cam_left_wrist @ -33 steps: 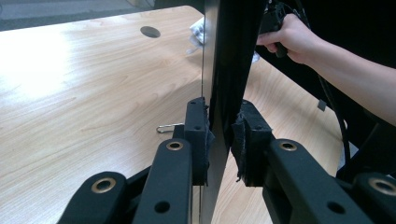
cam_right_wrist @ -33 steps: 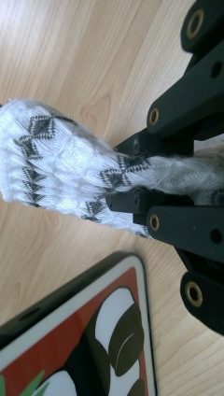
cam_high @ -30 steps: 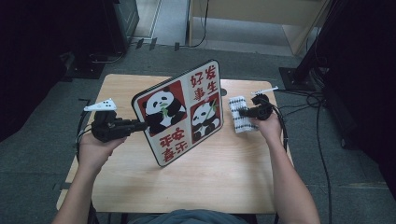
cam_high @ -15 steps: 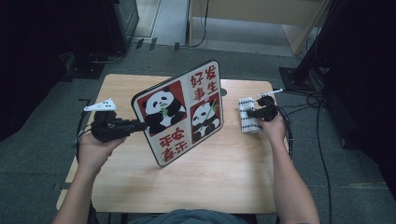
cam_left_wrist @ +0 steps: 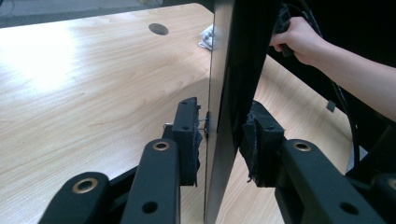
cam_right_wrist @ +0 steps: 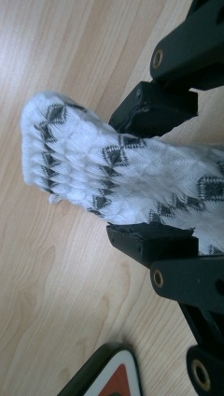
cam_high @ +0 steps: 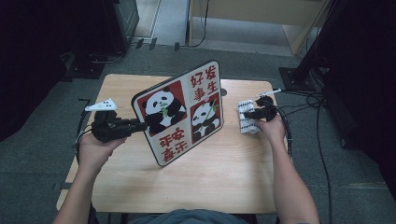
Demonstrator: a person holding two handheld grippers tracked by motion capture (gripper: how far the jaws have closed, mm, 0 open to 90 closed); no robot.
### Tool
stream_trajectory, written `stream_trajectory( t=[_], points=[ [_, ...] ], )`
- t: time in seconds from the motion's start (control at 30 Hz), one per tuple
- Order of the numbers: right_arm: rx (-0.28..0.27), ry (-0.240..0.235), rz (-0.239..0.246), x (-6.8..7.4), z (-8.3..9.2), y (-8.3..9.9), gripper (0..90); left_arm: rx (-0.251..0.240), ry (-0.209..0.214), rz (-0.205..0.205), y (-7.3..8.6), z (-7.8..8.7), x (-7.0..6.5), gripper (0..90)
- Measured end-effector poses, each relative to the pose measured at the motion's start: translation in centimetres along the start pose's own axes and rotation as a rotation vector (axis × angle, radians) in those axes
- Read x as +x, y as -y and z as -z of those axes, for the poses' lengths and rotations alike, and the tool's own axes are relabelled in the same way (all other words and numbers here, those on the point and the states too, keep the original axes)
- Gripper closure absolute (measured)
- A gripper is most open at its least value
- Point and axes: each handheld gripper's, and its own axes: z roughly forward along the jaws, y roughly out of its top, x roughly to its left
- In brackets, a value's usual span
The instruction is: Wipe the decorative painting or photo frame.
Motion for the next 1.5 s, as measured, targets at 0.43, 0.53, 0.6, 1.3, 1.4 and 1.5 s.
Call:
stream_trajectory(
  t=[0.43,0.53,0.6,1.3,1.4,1.5],
  points=[
    [-0.064,0.006,-0.030,0.1,1.7,-0.2,44.9,-0.007,-0.024,0.006,0.2,-0.2,0.2,60.0],
    [-0.065,0.000,-0.027,0.3,2.2,-0.3,44.0,0.002,-0.042,-0.002,0.2,-0.4,0.2,59.7],
    [-0.071,-0.003,-0.023,0.7,2.6,-0.3,44.0,0.014,-0.059,-0.011,0.3,-0.6,0.1,58.7],
    [-0.088,-0.024,0.008,1.7,4.2,0.7,45.2,0.010,-0.078,0.033,1.0,-1.0,1.5,52.3],
    [-0.094,-0.028,0.013,2.1,4.4,1.0,45.2,0.009,-0.077,0.035,1.0,-1.0,1.6,52.1],
    [-0.093,-0.026,0.016,2.5,4.7,1.2,45.2,0.003,-0.079,0.036,1.0,-1.0,1.9,51.0]
  ],
)
